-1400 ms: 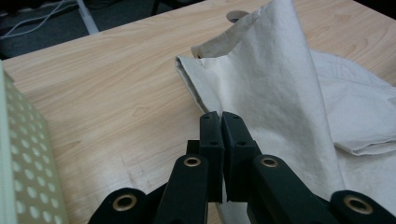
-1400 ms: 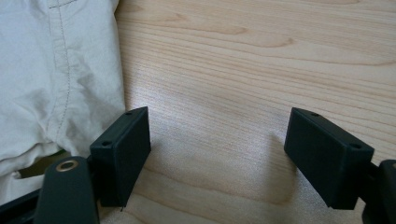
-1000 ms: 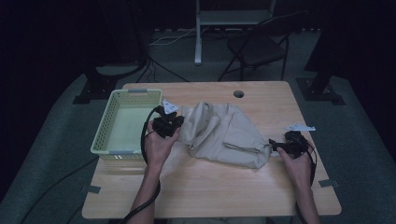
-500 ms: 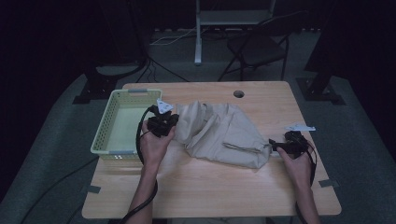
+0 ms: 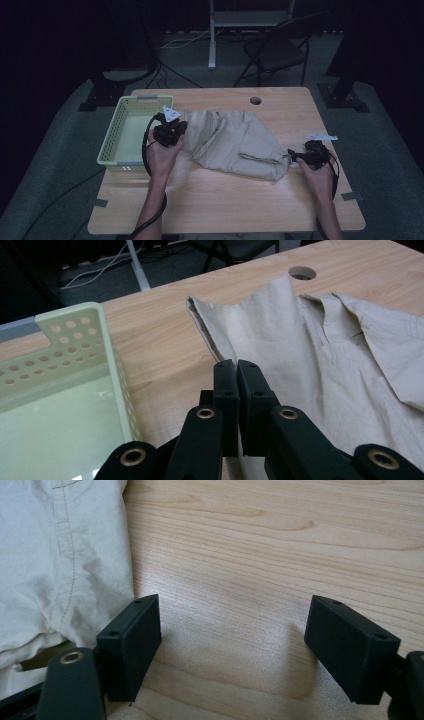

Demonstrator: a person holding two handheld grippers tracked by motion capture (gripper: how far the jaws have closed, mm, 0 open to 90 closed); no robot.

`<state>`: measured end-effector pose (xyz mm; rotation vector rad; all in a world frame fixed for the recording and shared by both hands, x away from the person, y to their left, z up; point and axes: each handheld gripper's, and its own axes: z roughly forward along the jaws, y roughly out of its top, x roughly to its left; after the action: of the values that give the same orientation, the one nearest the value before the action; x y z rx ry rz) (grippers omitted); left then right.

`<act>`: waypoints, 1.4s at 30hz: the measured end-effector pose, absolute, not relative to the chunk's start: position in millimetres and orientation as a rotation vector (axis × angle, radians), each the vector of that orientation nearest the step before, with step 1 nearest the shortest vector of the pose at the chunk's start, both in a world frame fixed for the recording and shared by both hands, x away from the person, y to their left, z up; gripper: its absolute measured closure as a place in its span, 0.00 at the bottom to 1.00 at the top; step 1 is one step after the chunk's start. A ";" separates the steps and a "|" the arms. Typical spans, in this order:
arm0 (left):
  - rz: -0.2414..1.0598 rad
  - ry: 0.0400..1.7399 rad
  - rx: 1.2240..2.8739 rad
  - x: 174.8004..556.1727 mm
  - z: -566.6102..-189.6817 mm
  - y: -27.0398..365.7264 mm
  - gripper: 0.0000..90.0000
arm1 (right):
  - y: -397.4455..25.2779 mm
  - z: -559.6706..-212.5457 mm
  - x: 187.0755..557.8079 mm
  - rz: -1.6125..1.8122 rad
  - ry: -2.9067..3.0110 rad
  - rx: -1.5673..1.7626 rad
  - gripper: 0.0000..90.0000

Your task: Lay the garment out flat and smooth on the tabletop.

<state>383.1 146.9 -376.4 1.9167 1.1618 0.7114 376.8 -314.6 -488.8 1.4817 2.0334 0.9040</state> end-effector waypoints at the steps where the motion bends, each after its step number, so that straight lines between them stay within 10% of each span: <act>1: 0.713 1.163 1.916 382.9 -376.2 147.0 0.99 | -314.6 -488.8 376.8 0.904 2.033 1.481 0.24; 42: 0.755 1.219 1.860 380.1 -376.0 155.9 0.94 | -314.6 -488.8 376.8 0.904 2.034 1.481 0.24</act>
<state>380.1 155.9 -376.0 1.8599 1.2185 0.7547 376.8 -314.6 -488.8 1.4814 2.0335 0.9038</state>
